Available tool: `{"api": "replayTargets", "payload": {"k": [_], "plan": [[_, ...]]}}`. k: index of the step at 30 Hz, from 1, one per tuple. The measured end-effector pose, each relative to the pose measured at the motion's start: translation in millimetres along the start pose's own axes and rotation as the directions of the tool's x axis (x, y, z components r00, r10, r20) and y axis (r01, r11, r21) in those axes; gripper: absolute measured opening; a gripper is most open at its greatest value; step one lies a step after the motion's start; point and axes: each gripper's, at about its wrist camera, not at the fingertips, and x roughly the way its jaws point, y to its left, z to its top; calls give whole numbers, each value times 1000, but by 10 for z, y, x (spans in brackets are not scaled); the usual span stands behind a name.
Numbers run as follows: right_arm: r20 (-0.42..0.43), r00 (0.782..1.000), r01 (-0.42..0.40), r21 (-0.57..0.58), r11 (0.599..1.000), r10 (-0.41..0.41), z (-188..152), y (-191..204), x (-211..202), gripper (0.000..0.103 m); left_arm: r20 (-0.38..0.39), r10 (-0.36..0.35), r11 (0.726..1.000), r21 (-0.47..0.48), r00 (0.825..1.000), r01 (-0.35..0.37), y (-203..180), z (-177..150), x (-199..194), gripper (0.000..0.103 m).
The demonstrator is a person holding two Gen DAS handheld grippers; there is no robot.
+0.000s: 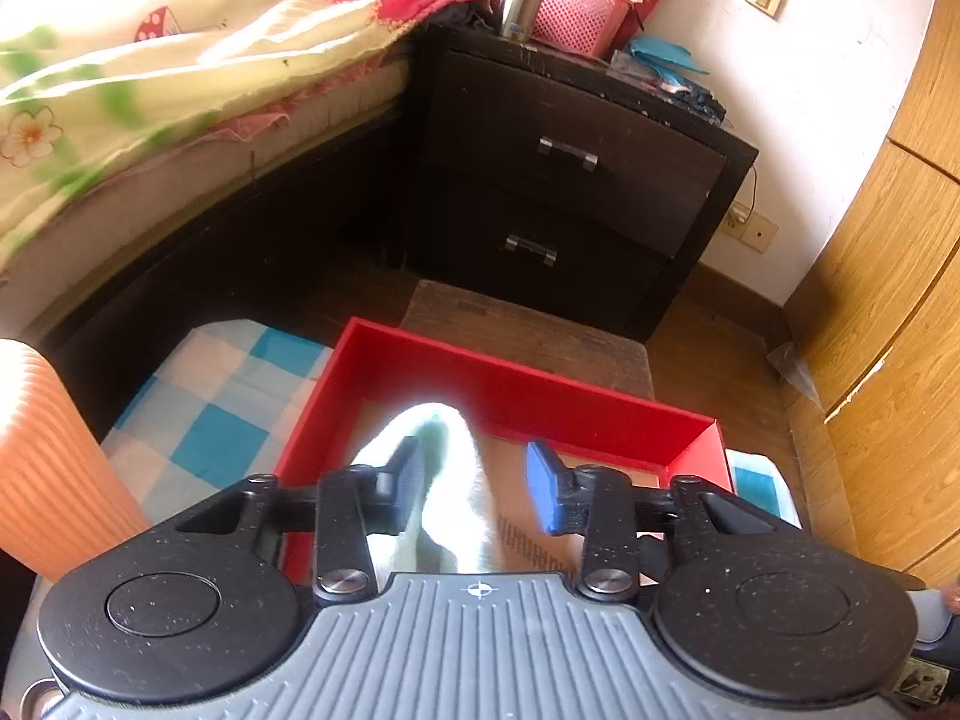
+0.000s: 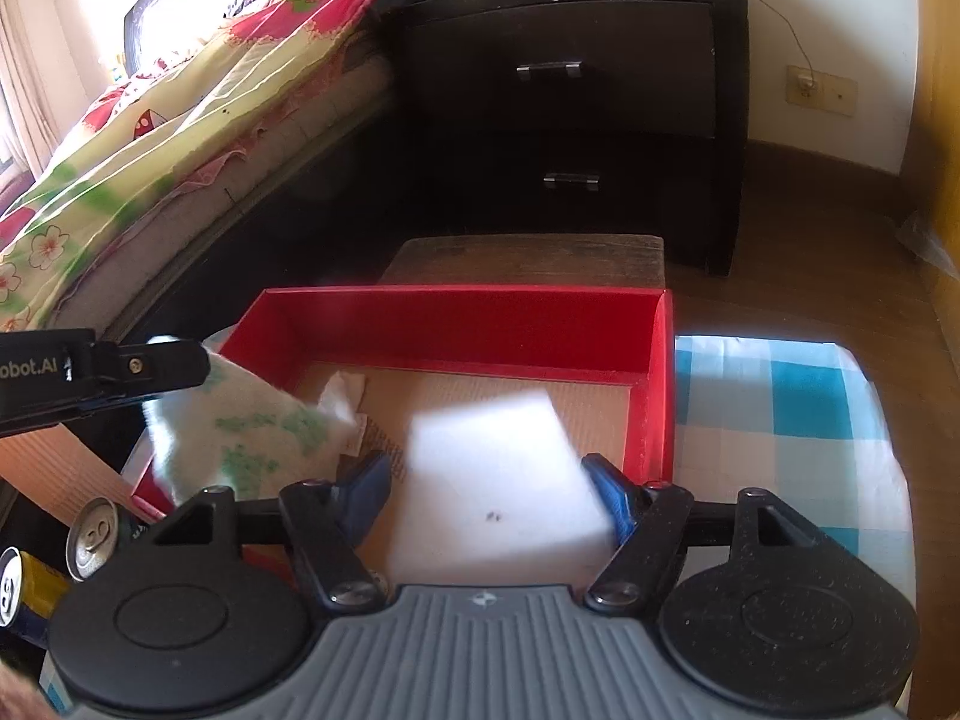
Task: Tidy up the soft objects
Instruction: 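Carry the sponge and towel into the red box and open both tools, then grasp the pink pig plush with the left tool while the right tool grasps the cream plush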
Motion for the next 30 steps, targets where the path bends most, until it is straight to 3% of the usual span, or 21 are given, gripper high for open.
{"api": "replayTargets", "payload": {"k": [5,8,12,15,22,30], "plan": [[18,1000,8,0,1000,-8,18,-10,-129,51,9,-7,1000,9,1000,7,-31,-11,-81,50],[18,1000,16,-7,1000,-16,-1,0,-220,52,4,24,999,33,1000,-24,-86,-71,-149,55],[34,998,53,-16,998,-52,-55,11,-400,52,-1,61,994,90,998,-60,-142,-254,-289,64],[34,997,69,-34,997,-68,-132,8,-547,53,-26,58,990,130,998,-55,-147,-435,-404,65],[8,995,98,-66,993,-98,-415,-67,-879,54,-111,-3,988,150,994,20,-120,-769,-579,65],[-44,994,99,-60,993,-101,-841,-139,-1151,55,-197,-63,960,255,978,113,-307,-1111,-621,65]]}}
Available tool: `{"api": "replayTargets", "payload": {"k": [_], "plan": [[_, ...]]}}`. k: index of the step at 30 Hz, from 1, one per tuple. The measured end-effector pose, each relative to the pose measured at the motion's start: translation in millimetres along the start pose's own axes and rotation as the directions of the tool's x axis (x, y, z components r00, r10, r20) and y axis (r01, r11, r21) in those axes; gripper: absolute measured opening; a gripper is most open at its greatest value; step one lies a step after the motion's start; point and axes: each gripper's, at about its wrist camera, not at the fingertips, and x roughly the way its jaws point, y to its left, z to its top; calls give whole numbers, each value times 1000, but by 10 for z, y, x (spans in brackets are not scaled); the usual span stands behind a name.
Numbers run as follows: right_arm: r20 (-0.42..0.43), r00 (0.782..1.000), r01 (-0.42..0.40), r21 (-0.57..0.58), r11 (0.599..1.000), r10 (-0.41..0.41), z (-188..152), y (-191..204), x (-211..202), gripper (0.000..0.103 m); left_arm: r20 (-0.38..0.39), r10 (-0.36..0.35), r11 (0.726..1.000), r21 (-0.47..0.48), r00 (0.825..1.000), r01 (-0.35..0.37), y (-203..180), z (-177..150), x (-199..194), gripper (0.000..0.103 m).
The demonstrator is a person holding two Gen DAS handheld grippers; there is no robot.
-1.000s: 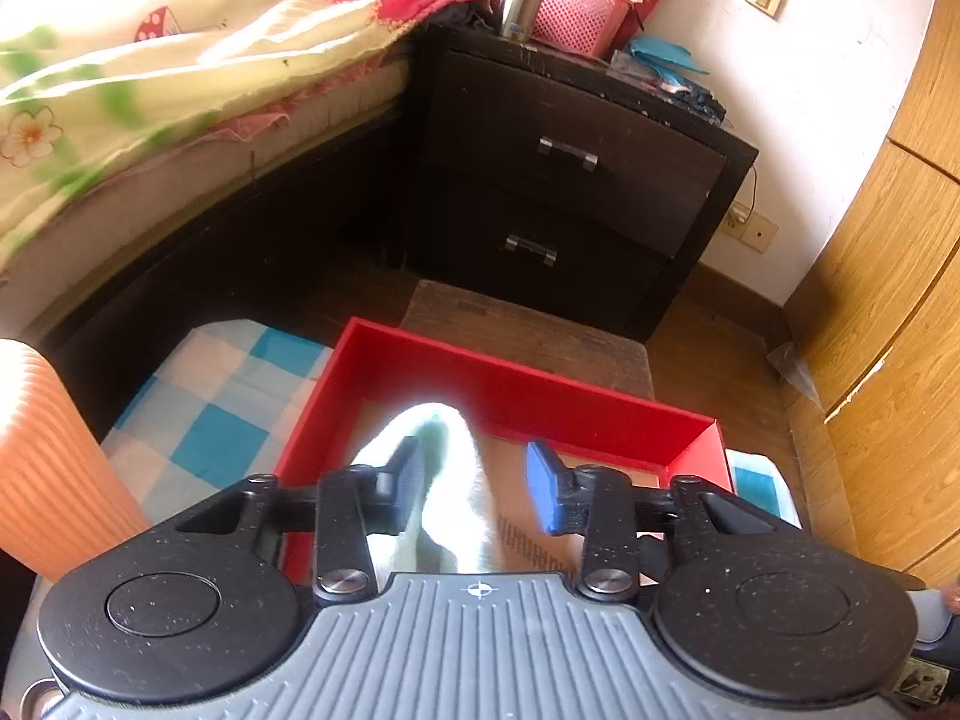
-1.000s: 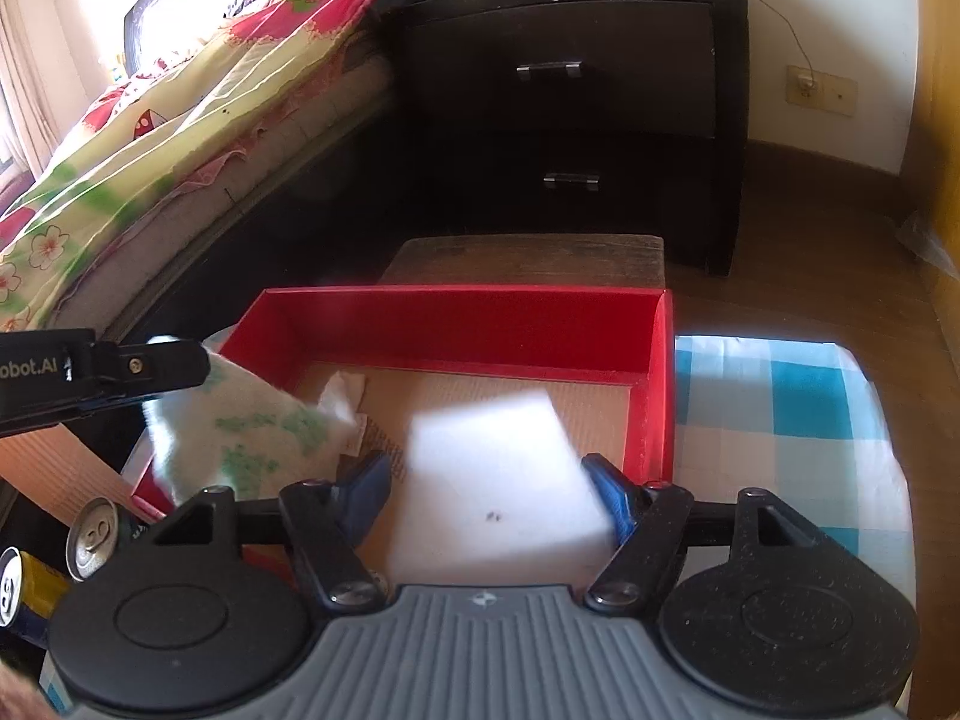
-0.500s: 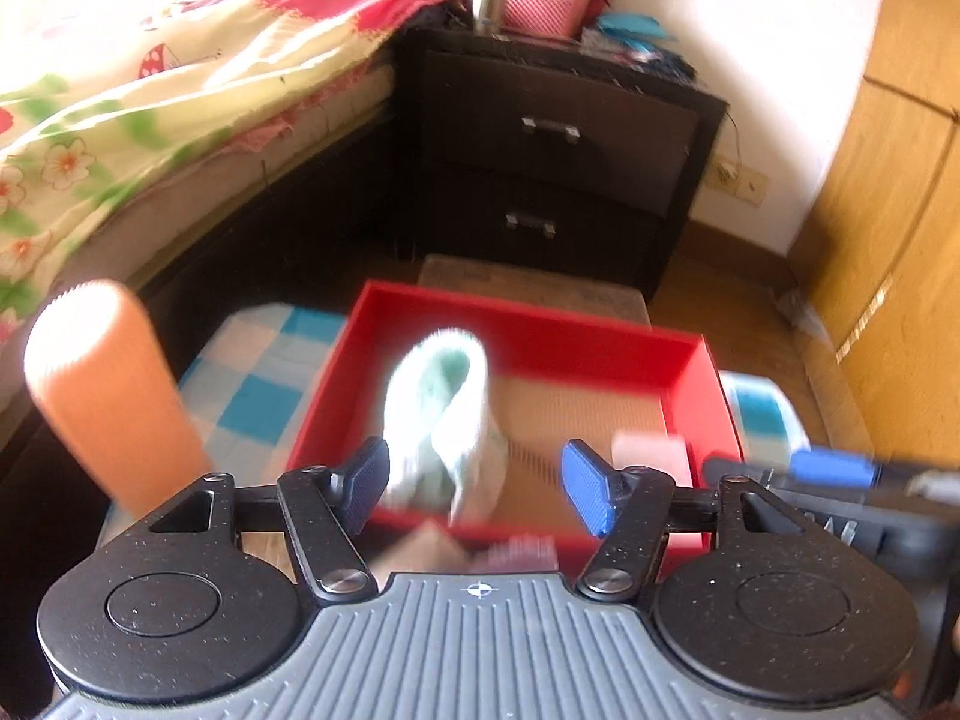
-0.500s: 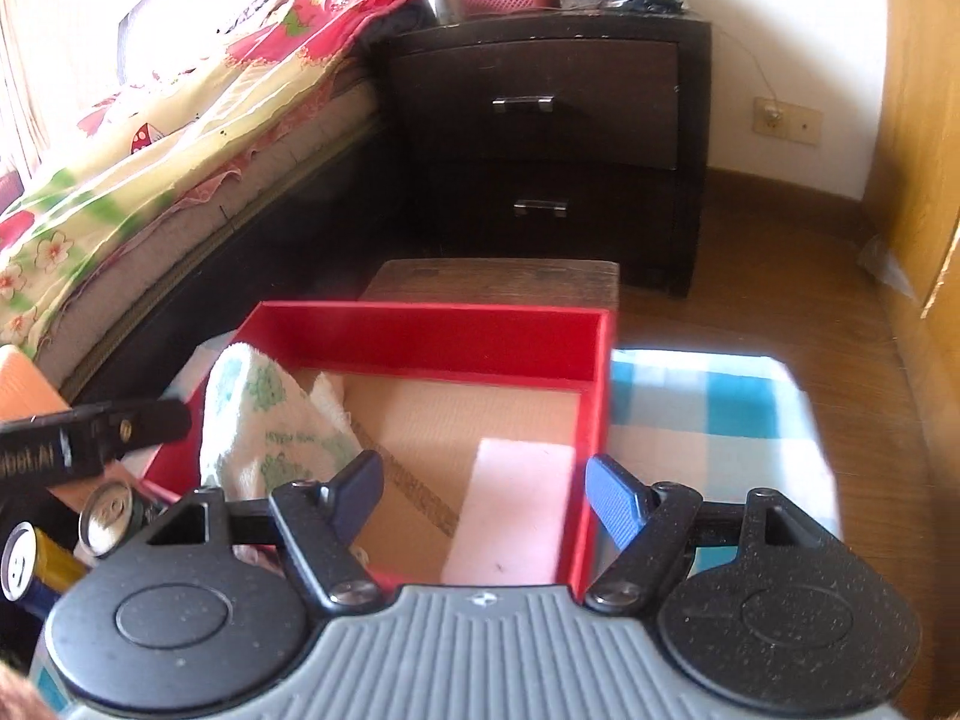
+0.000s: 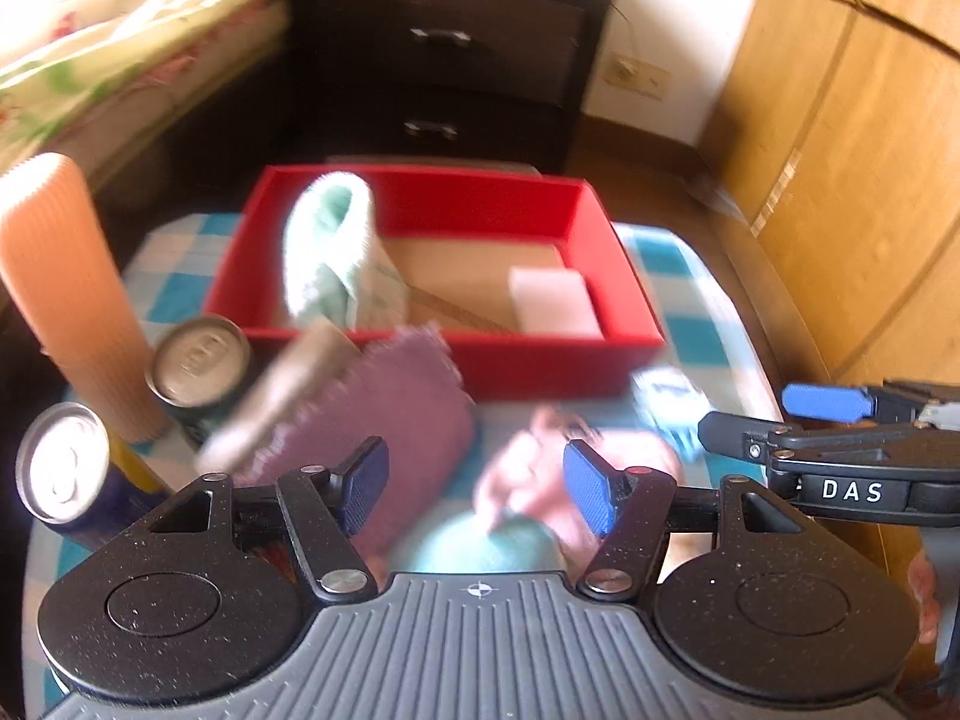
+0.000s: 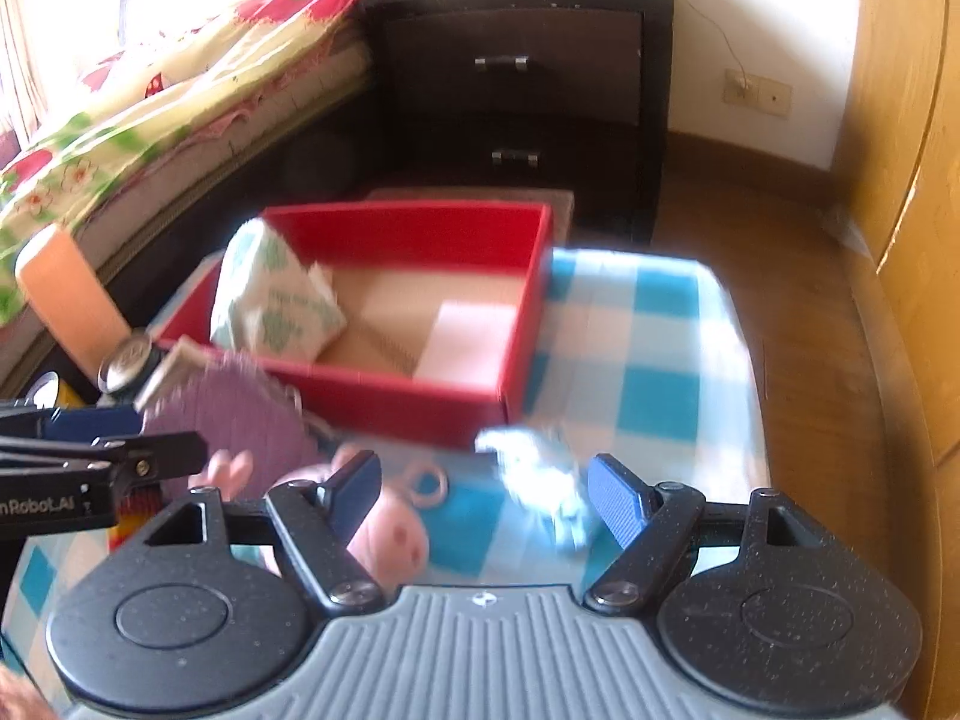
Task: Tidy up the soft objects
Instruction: 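Grasp the pink pig plush with the left tool while the right tool grasps the cream plush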
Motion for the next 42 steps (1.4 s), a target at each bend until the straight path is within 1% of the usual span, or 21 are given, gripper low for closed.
{"api": "replayTargets", "payload": {"k": [6,9,12,13,15,16,17,19,20,21,22,24,25,28,32,33,34,36,37,40,42], "plan": [[-15,999,-33,35,999,34,-205,-80,-145,56,-71,-59,996,62,996,63,-112,-132,118,66],[-25,999,-37,31,999,38,-280,-89,-172,59,-109,-59,992,100,992,70,-181,-180,239,67],[-38,999,-36,22,999,36,-326,-113,-168,59,-126,-32,986,157,992,51,-258,-205,346,75],[-43,999,-33,25,999,34,-327,-129,-162,59,-133,-28,983,176,991,51,-281,-203,374,77],[-49,998,-24,33,999,26,-336,-177,-154,59,-155,-32,976,207,987,64,-333,-214,424,85],[-48,999,-20,38,999,22,-336,-203,-154,59,-163,-29,971,231,986,67,-365,-220,455,88],[-48,999,-18,43,999,20,-337,-230,-155,59,-170,-18,966,251,985,61,-391,-227,494,90],[-50,999,-10,55,998,13,-335,-280,-150,59,-181,12,964,264,983,36,-409,-212,597,89],[-52,999,-7,61,998,10,-335,-299,-148,59,-196,14,967,251,980,36,-399,-185,657,87],[-53,999,-7,63,998,10,-337,-310,-144,59,-216,10,972,232,976,41,-383,-148,709,83],[-56,998,-7,62,998,10,-340,-317,-137,59,-237,-3,976,212,971,54,-360,-116,762,82],[-61,998,-7,53,999,10,-346,-322,-124,59,-280,-43,981,169,959,94,-329,-88,843,77],[-64,998,-6,52,999,10,-350,-327,-119,59,-293,-44,982,162,955,95,-336,-89,859,77],[-69,998,-2,56,998,6,-341,-369,-108,59,-303,-25,977,193,953,87,-362,-122,812,73],[-69,998,0,74,997,5,-331,-443,-111,59,-338,-109,988,63,935,139,-152,-193,718,71],[-71,997,1,73,997,5,-335,-447,-109,59,-341,-118,989,40,933,140,-101,-217,687,70],[-74,997,3,71,997,2,-341,-447,-109,59,-340,-116,991,29,933,134,-60,-241,649,70],[-84,996,-1,65,998,6,-356,-433,-104,59,-311,-110,993,13,944,120,26,-262,529,69],[-90,996,-10,63,998,15,-368,-421,-104,59,-295,-122,992,-4,948,127,77,-246,462,69],[-112,992,-55,62,997,62,-426,-331,-91,59,-244,-166,985,-86,955,149,241,-222,295,69],[-130,987,-89,63,994,96,-456,-240,-62,59,-227,-163,985,-100,960,143,291,-220,224,69]]}}
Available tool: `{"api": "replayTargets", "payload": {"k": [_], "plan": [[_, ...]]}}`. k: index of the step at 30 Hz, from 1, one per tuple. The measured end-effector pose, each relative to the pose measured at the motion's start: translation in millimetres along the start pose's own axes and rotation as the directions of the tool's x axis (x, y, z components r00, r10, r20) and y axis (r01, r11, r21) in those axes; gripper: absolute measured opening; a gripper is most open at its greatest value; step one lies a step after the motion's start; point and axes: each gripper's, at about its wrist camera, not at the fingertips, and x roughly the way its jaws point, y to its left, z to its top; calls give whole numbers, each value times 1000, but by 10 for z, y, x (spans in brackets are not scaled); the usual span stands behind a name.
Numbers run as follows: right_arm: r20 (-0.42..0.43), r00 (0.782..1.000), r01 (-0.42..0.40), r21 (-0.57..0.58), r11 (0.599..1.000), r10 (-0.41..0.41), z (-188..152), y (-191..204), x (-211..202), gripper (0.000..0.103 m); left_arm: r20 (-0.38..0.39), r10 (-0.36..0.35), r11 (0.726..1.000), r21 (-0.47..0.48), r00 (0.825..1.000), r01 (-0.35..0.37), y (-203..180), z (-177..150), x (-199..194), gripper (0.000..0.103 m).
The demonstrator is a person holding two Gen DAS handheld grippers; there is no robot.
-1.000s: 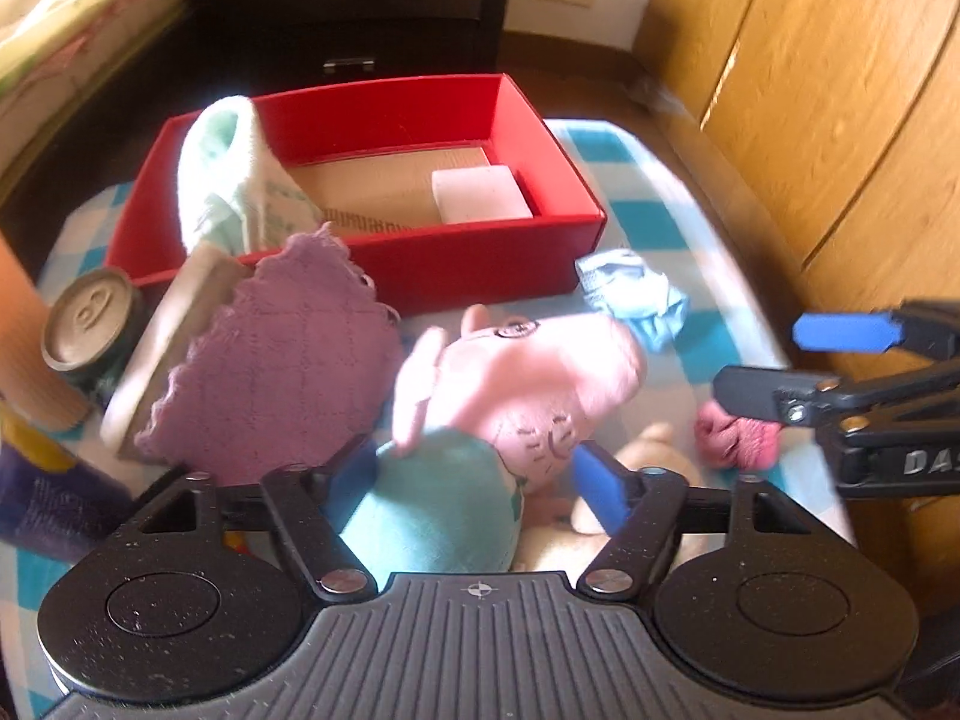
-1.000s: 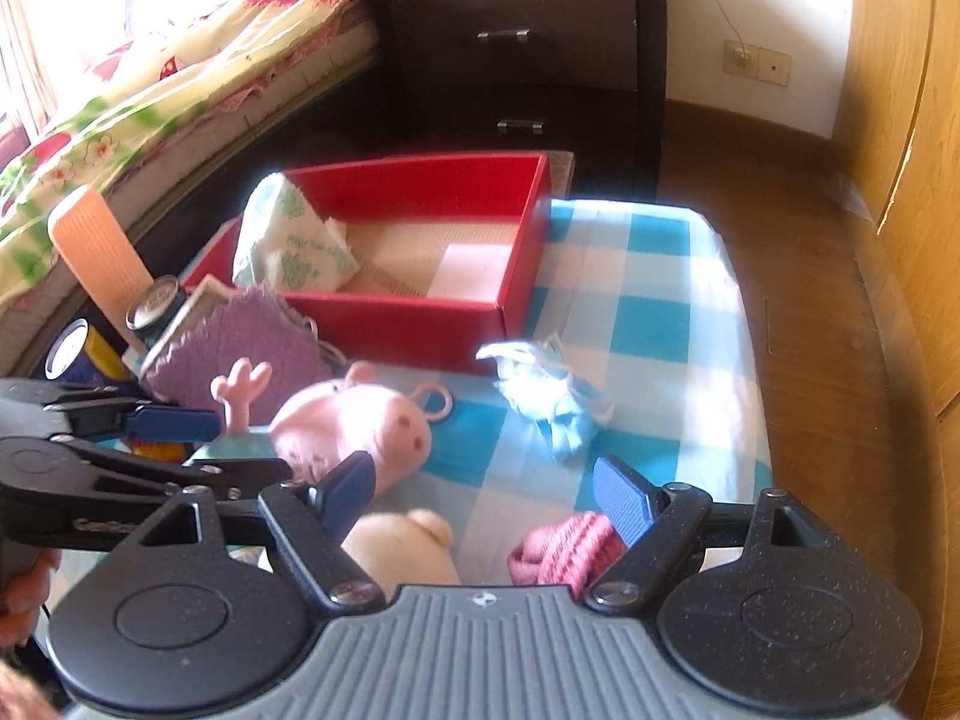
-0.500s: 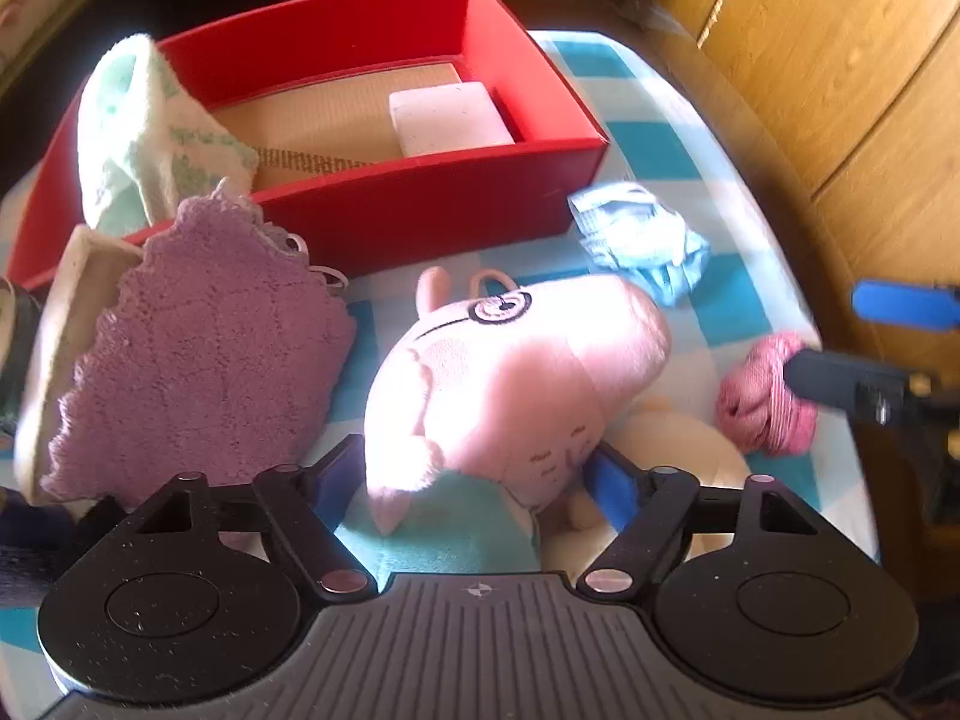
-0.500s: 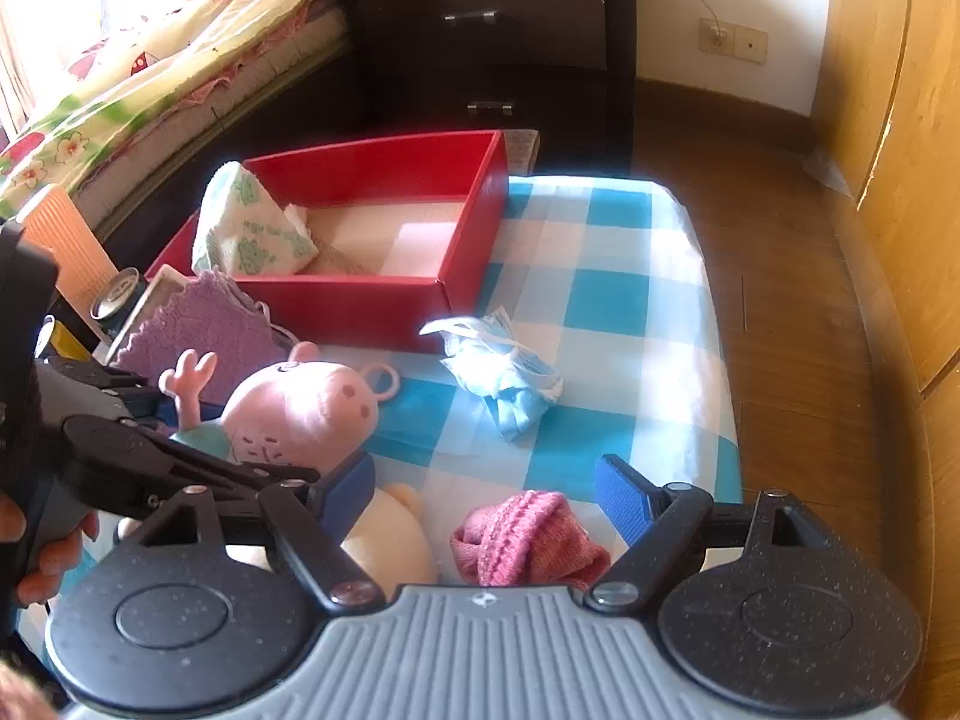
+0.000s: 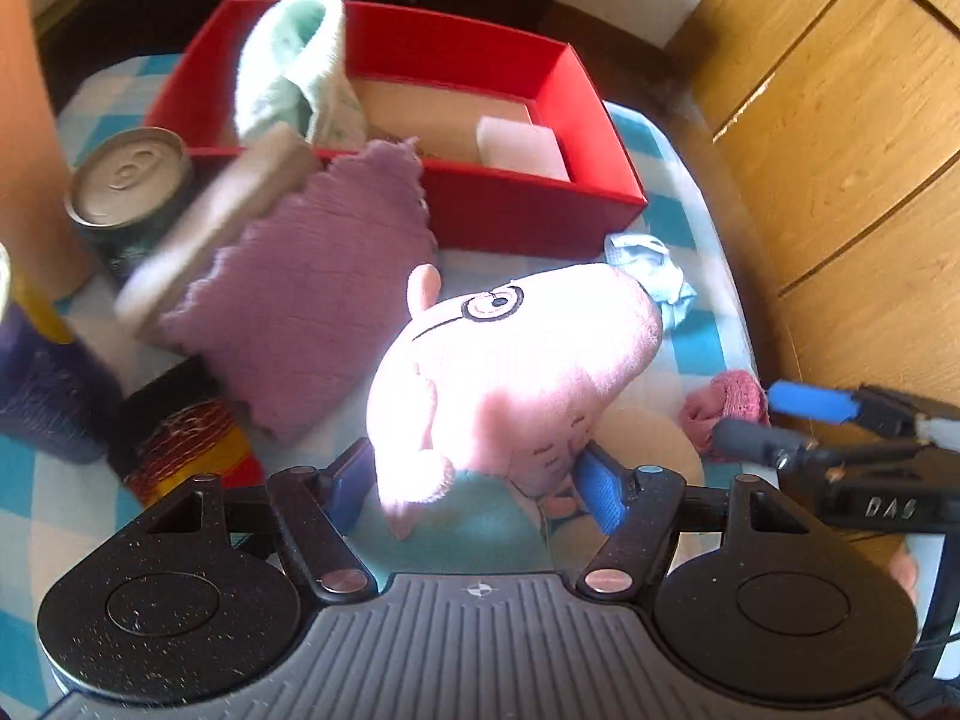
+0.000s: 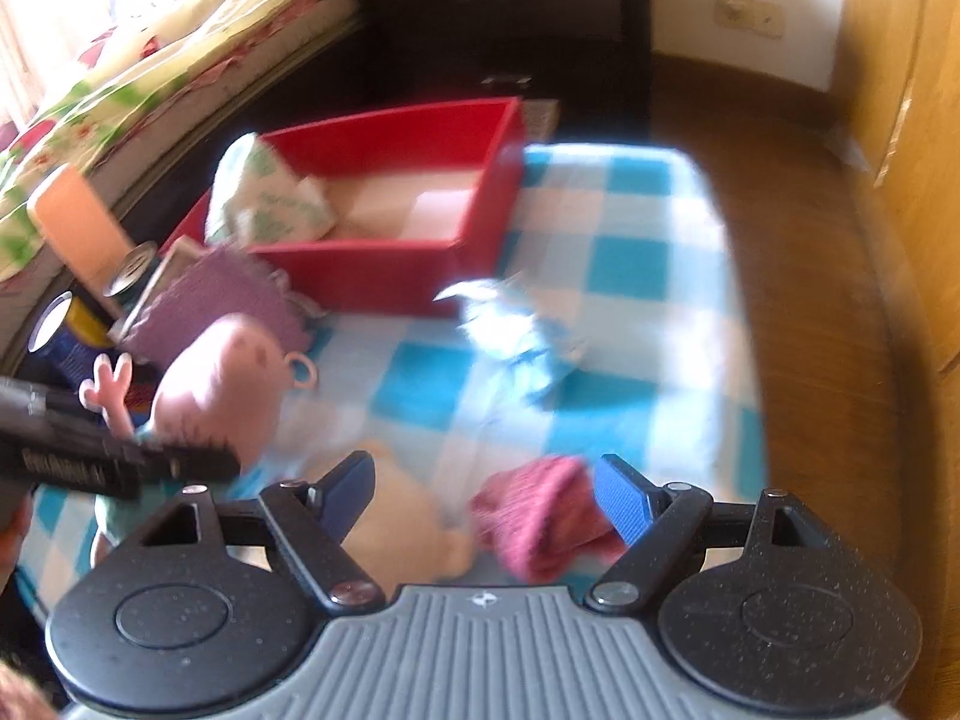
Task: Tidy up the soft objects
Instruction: 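Grasp the pink pig plush with the left tool while the right tool grasps the cream plush, then carry both plush toys into the red box and open both tools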
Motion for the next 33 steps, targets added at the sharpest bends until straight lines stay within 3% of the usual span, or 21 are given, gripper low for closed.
{"api": "replayTargets", "payload": {"k": [4,10,18,21,24,33], "plan": [[-46,997,-68,-11,998,67,-56,237,108,59,24,20,1000,23,1000,-21,-7,-36,-100,69],[-110,992,-66,-56,996,60,-114,509,344,60,22,24,1000,19,999,-25,73,-117,-146,69],[-140,990,1,-144,990,-21,-185,670,571,61,12,39,999,21,999,-39,151,-173,-154,69],[-184,982,8,-151,989,-36,-256,628,631,61,13,61,997,50,998,-62,97,-196,-132,69],[-175,983,15,-174,985,-46,-329,612,599,61,17,77,994,81,997,-78,32,-217,-114,69],[-165,986,-11,-180,984,-20,-346,576,477,45,63,143,974,170,988,-152,-186,-245,-118,69]]}}
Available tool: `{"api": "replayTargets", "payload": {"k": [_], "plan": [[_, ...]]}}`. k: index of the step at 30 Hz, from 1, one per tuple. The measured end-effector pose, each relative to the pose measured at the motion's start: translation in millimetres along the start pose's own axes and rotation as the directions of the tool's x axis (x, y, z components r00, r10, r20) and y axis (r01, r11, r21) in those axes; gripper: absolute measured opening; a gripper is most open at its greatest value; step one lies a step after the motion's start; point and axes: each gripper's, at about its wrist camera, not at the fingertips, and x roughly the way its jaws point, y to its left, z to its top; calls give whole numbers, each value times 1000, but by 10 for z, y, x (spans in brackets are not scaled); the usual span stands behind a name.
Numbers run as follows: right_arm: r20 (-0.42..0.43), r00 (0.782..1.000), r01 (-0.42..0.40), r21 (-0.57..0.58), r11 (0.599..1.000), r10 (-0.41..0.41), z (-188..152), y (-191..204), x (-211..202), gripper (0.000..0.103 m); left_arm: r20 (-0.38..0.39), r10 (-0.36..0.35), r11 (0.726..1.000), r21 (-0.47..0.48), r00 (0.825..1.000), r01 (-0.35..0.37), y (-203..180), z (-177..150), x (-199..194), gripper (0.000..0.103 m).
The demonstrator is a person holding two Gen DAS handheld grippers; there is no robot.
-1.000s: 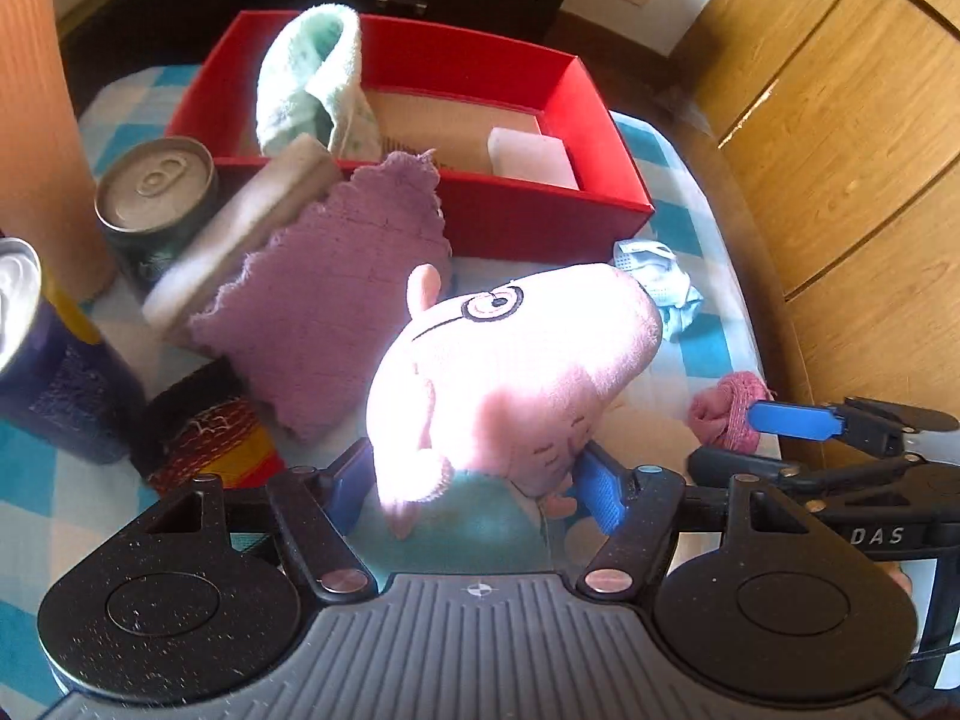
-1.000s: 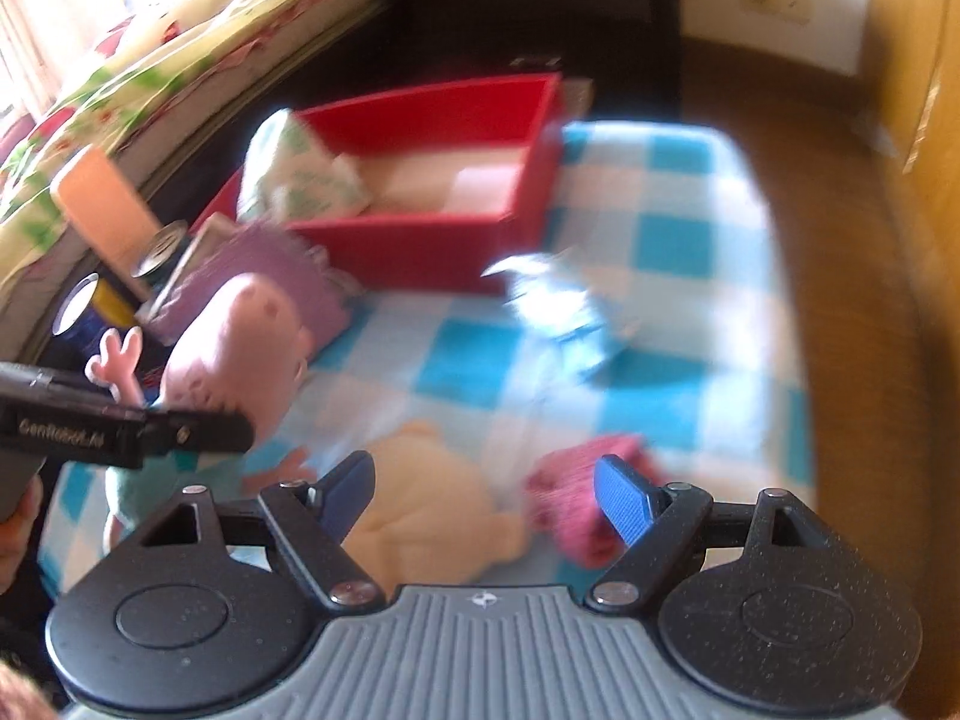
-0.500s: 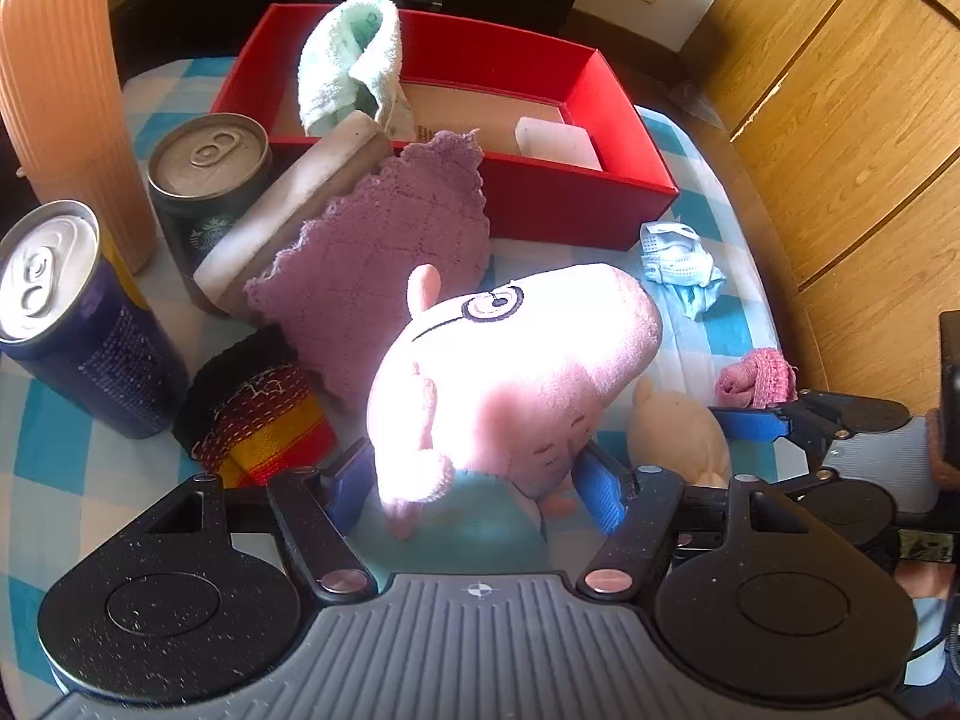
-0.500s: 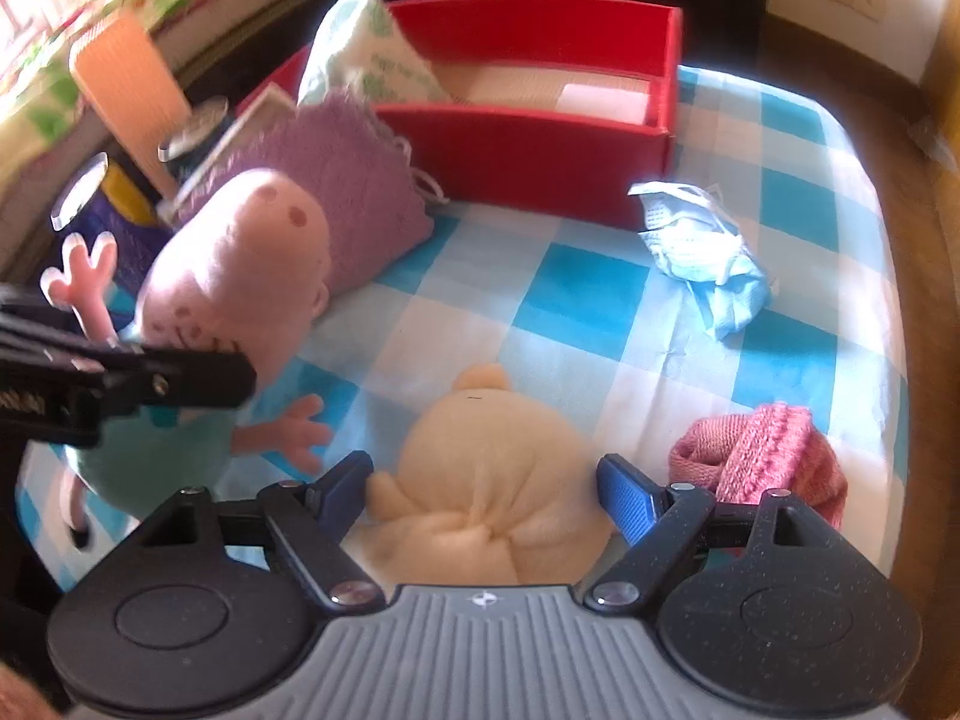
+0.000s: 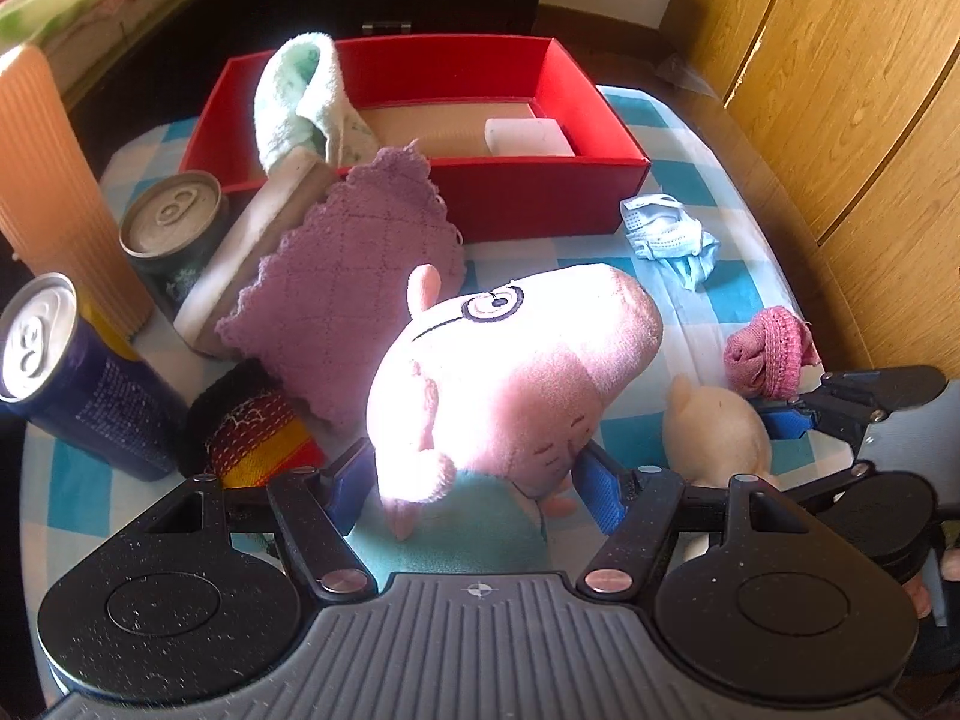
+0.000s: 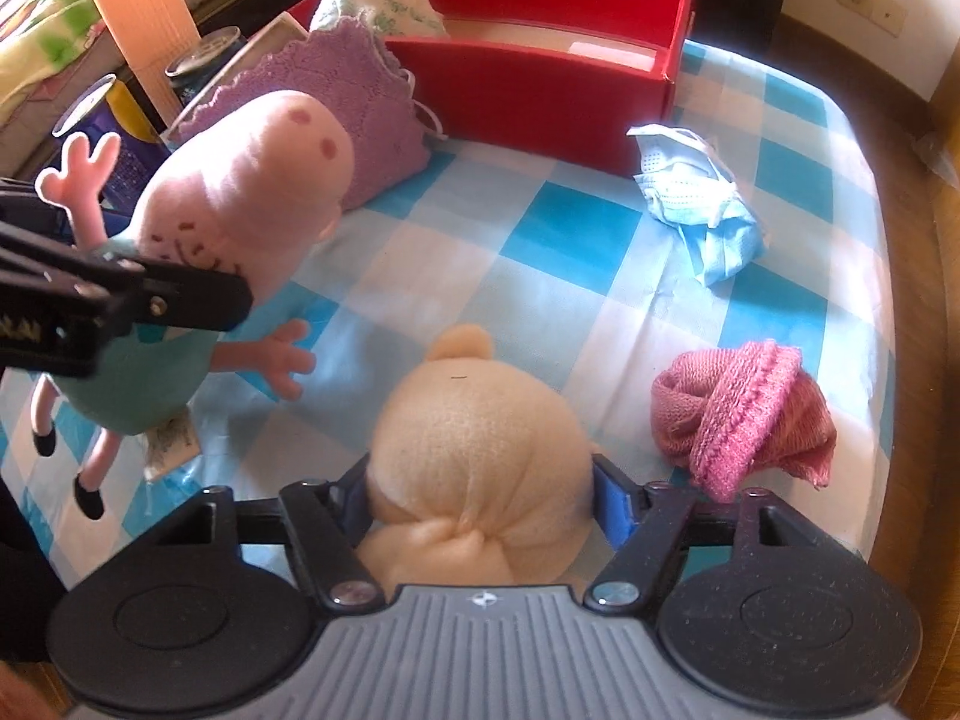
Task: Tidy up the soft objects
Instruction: 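Carry both plush toys into the red box and open both tools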
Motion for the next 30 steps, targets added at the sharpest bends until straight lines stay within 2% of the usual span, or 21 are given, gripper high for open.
{"api": "replayTargets", "payload": {"k": [7,14,19,26,30], "plan": [[106,994,5,42,999,-9,144,-91,-273,43,91,69,997,29,993,-71,-105,93,-177,69],[224,974,18,74,997,-34,355,-115,-538,43,183,93,995,20,979,-99,-210,283,-346,69],[299,952,44,78,996,-65,543,-50,-673,42,271,155,987,-9,950,-158,-231,489,-472,69],[401,909,69,116,991,-110,877,-79,-865,42,359,197,980,-81,912,-180,-193,807,-584,69],[432,894,68,134,989,-120,1045,-129,-893,42,389,220,975,-106,895,-193,-176,954,-574,69]]}}
